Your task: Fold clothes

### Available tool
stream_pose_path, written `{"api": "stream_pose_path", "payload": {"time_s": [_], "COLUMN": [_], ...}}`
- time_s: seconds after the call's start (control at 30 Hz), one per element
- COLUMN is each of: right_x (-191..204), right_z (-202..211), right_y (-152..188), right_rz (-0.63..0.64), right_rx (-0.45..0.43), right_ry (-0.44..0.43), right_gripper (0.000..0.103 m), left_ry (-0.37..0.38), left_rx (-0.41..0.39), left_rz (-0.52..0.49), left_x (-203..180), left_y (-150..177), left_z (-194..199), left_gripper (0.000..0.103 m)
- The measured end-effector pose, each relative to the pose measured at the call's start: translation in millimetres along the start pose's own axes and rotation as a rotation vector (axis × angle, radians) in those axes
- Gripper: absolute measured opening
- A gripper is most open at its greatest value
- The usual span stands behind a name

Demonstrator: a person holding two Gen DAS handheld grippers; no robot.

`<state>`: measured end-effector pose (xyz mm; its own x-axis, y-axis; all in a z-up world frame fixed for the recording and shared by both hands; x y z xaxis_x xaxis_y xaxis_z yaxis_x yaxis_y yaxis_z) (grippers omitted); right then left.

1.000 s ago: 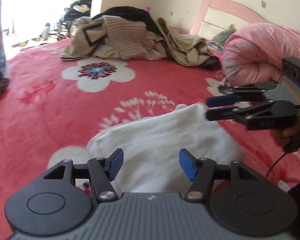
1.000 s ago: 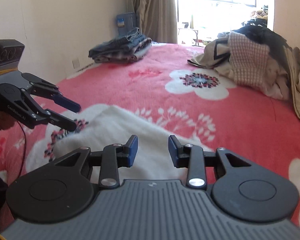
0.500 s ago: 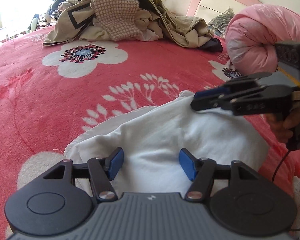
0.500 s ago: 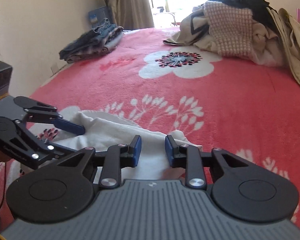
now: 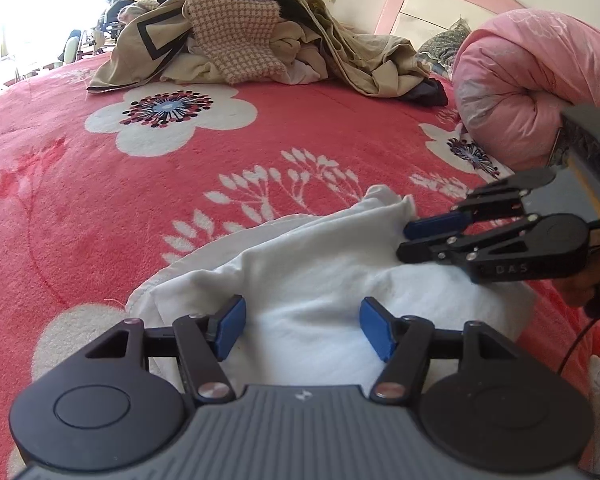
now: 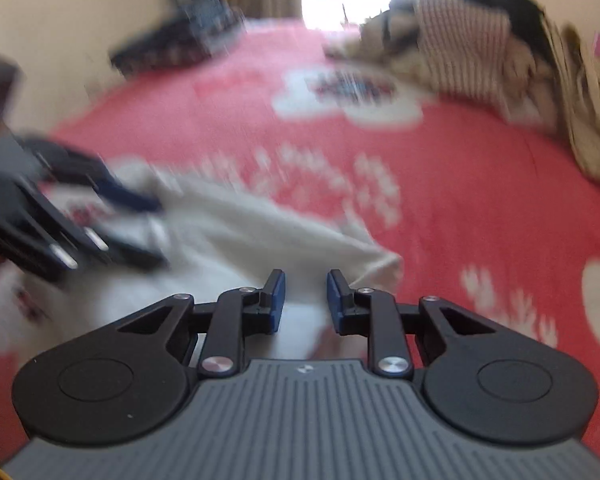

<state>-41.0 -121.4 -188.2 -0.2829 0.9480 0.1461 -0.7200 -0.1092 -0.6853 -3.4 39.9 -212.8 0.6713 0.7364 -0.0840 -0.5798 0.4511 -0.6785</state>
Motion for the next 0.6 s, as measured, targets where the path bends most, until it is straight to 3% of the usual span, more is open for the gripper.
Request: {"api": "stream_pose_path", "payload": {"time_s": [0.13,0.23,0.3,0.43,0.6], "right_x": [2.4,30.7,49.8,51.7,58.4], "right_z": [20.2,56.0,63.9,24.2,52.8], "right_y": [-6.3,-15.6,-6.1,41.9,27.5], "right_rz": [-0.022,0.027,0.103,0.167,0.192], "right_rx": [-0.048,-0.099,-0.083,0.067,0.006], "right_ry": [-0.017,-0.128,-0.166,-0.104,-0.086], "right_gripper": [0.021,0.021,0.021,0.020,0.021], "left_ry": [-0.016,-0.017,-0.019,-0.028,-0.095], "left_rx": [0.004,-0.001,-0.008,-0.010,-0.049], "left_rz": [-0.023,-0.009,-0.003,-0.024,-0.065], "left_x": [-2.6,-1.5,-1.2,-3.1,-4.3], "left_y": [-0.3,0.1,0.7,-0.9,-12.3], "left_z": [-0.2,0.9,0.8,2.5,31.3], "left_gripper": [0.066,0.066,0.066,0.066,0.066]}}
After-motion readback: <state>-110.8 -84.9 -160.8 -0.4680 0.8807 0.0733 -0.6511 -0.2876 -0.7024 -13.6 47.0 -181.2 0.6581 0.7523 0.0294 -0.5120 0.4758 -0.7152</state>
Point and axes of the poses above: each gripper's, at about its wrist camera, not at the fingertips, and z roughly against the way its jaws point, x to its left, y to its underside, the point moved 10 cm from there along -z, roughly the way its jaws point, and after that the axes turned 7 degrees about -z, right-handed, at the moved point
